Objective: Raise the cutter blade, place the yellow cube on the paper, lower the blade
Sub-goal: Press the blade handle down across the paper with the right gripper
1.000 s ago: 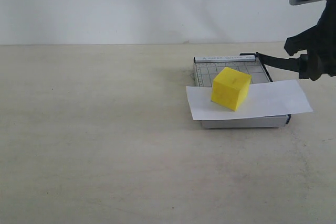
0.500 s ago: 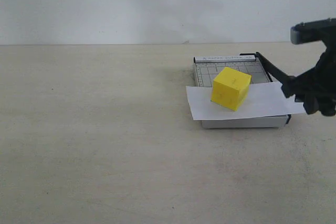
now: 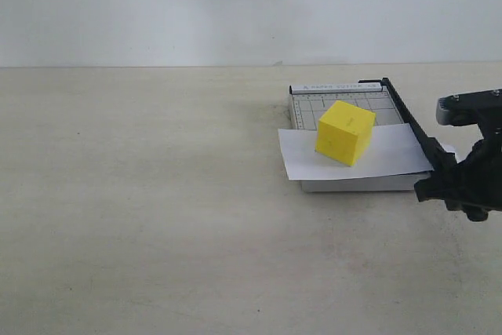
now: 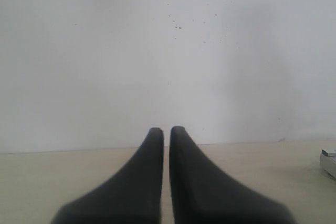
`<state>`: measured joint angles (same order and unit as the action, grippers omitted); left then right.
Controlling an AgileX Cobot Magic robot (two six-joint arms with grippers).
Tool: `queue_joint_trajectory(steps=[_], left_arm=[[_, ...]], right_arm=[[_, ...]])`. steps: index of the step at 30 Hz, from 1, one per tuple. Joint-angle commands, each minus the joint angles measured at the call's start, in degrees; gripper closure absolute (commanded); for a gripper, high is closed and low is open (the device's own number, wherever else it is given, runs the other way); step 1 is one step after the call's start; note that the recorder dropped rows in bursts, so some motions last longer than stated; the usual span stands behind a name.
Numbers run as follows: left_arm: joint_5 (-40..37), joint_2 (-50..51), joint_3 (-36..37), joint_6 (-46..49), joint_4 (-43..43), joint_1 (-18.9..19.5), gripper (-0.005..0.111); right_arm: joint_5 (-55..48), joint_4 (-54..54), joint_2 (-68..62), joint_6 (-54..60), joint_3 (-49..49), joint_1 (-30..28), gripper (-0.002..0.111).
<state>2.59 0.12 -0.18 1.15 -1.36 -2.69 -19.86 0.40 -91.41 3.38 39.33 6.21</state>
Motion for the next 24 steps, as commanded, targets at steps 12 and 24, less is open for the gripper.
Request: queue_joint_trajectory(steps=[12,24], left_arm=[[0.6,-0.1,0.2,0.3,-0.6,0.1,0.102],[0.6,-0.1,0.2,0.3,-0.6,0.1,0.102]], right_arm=[[-3.4,0.5,-7.3,1.0,-2.2,0.0,0.108],[-8.0,0.6,-5.0,3.8,-2.2,0.0,0.034]])
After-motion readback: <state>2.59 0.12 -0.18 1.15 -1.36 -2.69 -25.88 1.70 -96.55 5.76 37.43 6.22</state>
